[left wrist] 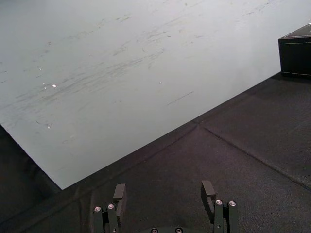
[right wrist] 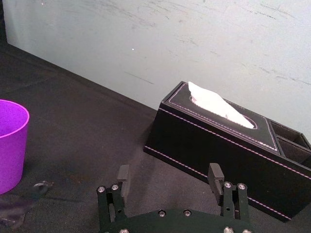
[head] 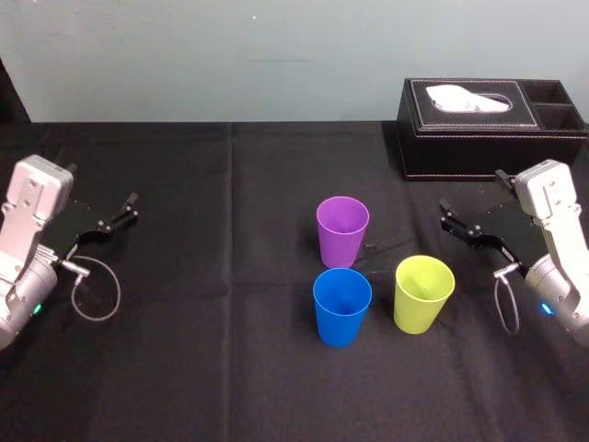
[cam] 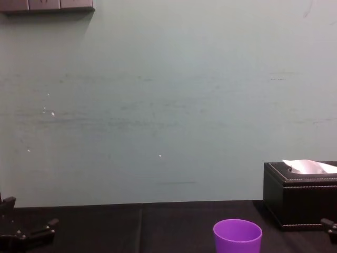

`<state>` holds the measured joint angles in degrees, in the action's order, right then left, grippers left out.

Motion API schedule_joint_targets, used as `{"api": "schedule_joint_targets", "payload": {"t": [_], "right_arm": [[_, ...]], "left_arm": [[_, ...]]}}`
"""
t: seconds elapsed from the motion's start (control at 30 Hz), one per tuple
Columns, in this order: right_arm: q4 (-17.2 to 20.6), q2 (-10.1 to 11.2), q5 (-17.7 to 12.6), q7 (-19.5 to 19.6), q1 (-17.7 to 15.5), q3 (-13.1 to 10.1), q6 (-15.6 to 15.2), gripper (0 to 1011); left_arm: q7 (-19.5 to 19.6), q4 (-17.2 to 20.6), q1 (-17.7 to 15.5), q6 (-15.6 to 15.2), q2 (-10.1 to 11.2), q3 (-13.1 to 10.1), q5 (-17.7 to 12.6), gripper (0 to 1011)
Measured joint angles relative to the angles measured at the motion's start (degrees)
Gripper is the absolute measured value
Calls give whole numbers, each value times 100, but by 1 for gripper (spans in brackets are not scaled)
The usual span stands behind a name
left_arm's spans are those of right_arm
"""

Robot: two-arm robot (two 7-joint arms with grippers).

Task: Stack the three plastic cups sequentially using one hand.

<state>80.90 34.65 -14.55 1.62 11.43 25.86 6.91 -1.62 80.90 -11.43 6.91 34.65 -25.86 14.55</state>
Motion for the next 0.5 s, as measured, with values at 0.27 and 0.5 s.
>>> {"api": "schedule_joint_targets", "payload": {"t": [0.27,0.5], "right_arm": [[0,0,0,0,0,0,0,1003],[0,0,0,0,0,0,0,1003]], "left_arm": [[0,0,0,0,0,0,0,1011],[0,0,0,0,0,0,0,1011]]}}
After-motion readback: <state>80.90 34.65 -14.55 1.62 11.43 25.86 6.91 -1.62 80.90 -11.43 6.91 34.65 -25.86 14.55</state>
